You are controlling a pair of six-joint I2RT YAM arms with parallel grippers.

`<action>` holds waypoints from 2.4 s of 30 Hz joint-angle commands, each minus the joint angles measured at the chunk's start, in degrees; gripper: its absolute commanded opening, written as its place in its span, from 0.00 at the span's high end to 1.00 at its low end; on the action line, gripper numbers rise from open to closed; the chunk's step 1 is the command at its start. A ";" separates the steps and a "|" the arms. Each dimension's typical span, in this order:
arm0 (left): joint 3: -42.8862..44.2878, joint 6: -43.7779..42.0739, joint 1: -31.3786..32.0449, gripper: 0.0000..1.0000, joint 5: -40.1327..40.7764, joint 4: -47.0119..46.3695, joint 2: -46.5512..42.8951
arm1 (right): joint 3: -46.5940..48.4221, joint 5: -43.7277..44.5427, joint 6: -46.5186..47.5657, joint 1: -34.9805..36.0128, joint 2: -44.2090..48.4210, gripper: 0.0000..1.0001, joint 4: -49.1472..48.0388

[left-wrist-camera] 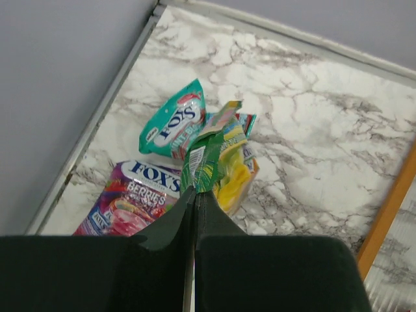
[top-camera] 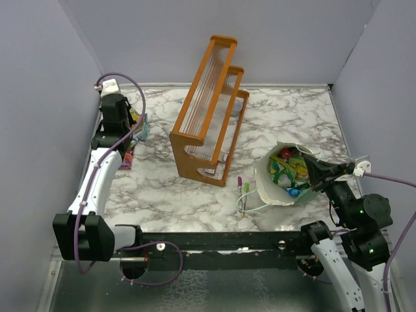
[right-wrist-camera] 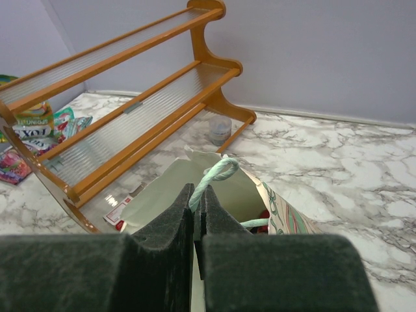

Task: Take the snacks out of the paper bag
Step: Place the snack at the center of the board, then take out the snack from the paper bag.

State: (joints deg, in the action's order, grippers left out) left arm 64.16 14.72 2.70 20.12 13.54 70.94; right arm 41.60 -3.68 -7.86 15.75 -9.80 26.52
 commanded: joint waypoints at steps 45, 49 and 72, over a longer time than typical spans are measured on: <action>-4.42 15.05 -12.05 0.23 -28.94 2.31 -10.40 | -0.56 0.52 0.04 0.16 0.25 0.98 -0.42; 0.51 21.76 -10.60 0.15 -42.03 1.11 -11.35 | -0.56 0.94 -0.05 0.16 0.06 0.98 -0.49; 7.07 8.59 62.56 0.15 -20.44 -14.86 -0.39 | -0.57 1.48 -0.16 0.10 0.13 0.98 -0.09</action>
State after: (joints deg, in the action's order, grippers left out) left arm 69.10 33.52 55.44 -8.56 2.24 66.81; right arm 41.34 -3.46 -7.84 15.75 -9.96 26.52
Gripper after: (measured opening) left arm 0.861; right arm 0.023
